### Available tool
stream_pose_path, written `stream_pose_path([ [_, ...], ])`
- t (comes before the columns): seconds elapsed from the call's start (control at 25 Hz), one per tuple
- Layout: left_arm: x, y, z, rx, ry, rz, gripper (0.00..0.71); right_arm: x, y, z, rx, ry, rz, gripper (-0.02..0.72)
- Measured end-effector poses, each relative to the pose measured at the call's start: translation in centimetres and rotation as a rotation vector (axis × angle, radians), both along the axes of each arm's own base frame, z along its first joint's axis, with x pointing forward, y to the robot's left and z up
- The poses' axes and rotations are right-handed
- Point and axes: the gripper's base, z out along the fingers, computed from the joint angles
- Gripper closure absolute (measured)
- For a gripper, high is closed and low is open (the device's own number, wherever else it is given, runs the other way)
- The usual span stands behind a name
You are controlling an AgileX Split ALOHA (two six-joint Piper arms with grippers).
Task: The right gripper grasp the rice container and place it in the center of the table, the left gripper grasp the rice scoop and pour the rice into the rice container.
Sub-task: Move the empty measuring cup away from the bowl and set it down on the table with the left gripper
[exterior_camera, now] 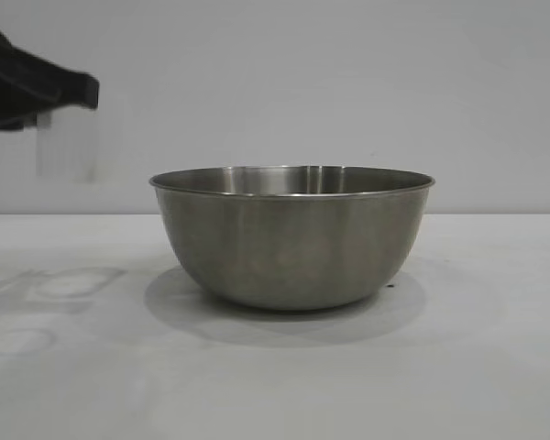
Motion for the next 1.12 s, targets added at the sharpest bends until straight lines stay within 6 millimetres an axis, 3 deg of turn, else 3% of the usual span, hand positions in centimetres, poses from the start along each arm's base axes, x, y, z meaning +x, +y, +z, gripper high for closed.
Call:
stream_pose_path([
  [0.52,-0.1,0.2,-3.6,-0.059,0.111,0.046,0.71,0.0,0.0,0.0,0.0,0.0,0.0,0.325],
  [1.12,0.5,0.1,-4.5,-0.085,0.124,0.076,0.71,0.0,0.0,0.0,0.0,0.0,0.0,0.325],
])
